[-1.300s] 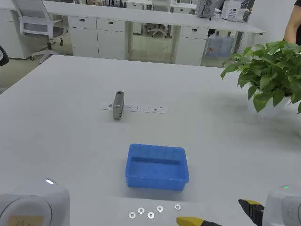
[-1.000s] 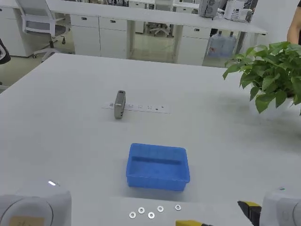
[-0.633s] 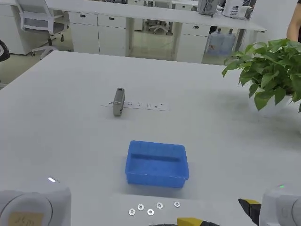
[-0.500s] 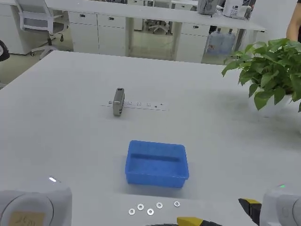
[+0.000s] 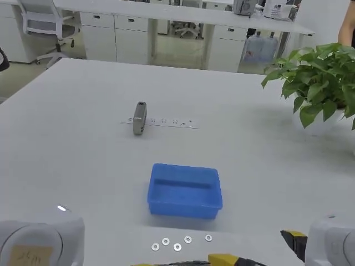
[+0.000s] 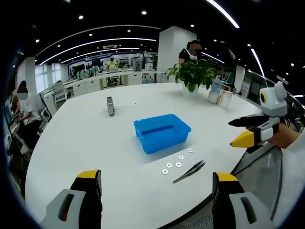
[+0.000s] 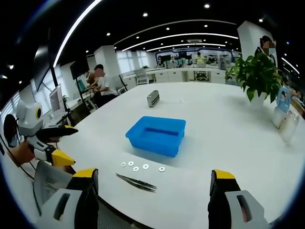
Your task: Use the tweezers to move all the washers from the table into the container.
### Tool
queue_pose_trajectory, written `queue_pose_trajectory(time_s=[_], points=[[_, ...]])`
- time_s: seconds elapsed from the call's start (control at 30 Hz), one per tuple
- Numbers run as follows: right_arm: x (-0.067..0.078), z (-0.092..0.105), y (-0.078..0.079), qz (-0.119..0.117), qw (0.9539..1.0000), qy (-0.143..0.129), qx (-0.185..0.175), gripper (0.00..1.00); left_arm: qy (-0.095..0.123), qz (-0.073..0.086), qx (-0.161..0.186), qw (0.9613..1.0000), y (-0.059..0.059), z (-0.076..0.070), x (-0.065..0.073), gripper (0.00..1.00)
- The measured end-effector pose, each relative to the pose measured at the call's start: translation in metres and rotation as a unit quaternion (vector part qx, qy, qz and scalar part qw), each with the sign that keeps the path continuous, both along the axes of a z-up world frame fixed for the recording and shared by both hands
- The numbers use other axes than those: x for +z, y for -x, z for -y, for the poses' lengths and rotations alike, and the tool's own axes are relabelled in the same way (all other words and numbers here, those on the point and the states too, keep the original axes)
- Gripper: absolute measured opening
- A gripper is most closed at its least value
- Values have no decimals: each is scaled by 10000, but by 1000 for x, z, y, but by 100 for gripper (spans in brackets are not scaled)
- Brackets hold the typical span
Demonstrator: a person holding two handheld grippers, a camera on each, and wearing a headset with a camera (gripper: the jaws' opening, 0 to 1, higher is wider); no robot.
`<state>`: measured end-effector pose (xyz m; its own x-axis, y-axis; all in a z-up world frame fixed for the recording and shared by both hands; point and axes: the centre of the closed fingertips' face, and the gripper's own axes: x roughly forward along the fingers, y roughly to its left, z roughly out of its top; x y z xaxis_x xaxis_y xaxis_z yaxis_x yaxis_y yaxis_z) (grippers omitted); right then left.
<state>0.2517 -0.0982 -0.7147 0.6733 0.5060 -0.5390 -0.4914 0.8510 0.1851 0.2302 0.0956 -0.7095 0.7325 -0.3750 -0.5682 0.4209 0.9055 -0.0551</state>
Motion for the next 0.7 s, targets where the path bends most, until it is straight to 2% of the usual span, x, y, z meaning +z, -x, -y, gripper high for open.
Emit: queue_pose_trajectory(time_s=[0.57, 0.7], points=[[-3, -2, -3, -3, 10000, 6, 41, 96, -59, -67, -60, 9999, 0, 2, -4, 99], [-3, -3, -3, 37, 10000, 29, 62, 95, -68, -127, -77, 9999, 0, 3, -7, 99]])
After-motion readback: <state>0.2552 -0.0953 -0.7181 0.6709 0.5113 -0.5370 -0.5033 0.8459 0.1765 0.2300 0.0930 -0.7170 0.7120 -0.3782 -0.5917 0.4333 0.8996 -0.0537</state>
